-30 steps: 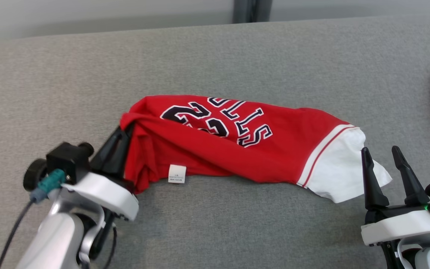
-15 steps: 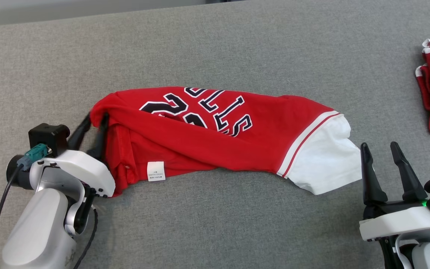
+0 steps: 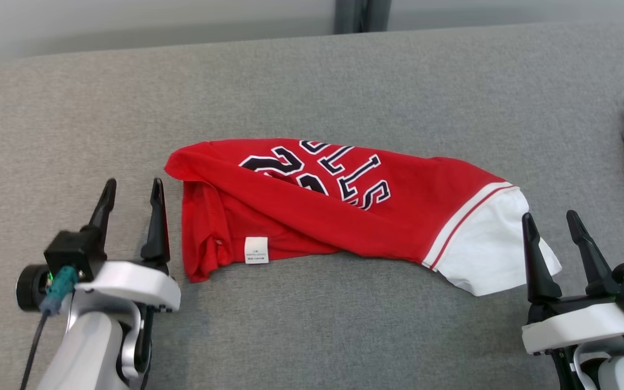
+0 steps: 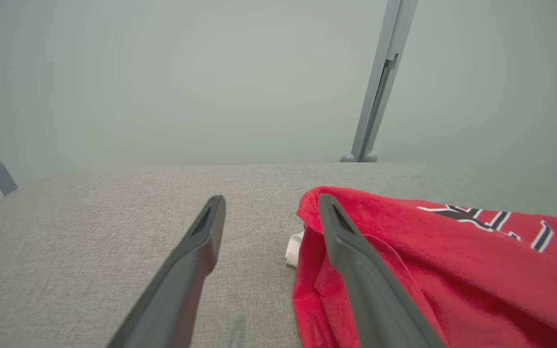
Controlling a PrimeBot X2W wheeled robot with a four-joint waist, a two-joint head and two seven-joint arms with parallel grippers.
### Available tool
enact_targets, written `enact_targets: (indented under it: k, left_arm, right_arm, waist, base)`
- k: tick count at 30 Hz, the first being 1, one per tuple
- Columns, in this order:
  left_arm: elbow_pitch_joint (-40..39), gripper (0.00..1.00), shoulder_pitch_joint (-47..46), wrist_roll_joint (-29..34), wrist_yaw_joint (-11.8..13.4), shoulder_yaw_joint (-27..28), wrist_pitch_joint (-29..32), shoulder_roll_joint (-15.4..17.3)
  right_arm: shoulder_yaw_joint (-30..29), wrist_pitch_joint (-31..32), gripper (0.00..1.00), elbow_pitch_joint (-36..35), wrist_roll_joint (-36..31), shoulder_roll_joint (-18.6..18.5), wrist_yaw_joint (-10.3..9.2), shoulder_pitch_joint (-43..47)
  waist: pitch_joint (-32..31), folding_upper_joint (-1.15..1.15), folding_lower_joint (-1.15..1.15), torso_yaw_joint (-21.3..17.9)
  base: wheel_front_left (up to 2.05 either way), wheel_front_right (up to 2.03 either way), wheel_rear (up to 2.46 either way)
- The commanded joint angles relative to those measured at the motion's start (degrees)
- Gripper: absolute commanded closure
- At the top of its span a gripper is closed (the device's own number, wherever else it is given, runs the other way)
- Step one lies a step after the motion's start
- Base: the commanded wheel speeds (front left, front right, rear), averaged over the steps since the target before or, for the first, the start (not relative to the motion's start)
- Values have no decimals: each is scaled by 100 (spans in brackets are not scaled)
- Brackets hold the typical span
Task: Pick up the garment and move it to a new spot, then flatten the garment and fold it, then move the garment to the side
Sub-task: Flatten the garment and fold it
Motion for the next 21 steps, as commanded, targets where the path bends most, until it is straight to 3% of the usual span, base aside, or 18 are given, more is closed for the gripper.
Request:
enact_targets:
  k: [1, 6, 10, 21]
  left_arm:
    - [-52, 0, 102, 78, 53, 25, -20, 26]
    - [-531, 0, 638, 236, 193, 88, -48, 32]
    - [-872, 0, 1073, 364, 165, 96, -53, 26]
    - [-972, 0, 1768, 521, 158, 7, -48, -29]
  right_arm:
    - [-9, 27, 0, -24, -71, -25, 1, 33]
    - [-36, 141, 0, -83, -138, -25, 1, 178]
    - [-54, 234, 0, -122, -202, -26, 1, 320]
    - [-137, 444, 0, -222, -353, -25, 1, 717]
  waist:
    - [-105, 0, 0, 97]
    - [-369, 0, 0, 256]
    - [-596, 0, 0, 333]
    - [-1122, 0, 0, 425]
  base:
    - [0, 0, 0]
    - [0, 0, 0]
    - [0, 0, 0]
    - [0, 0, 0]
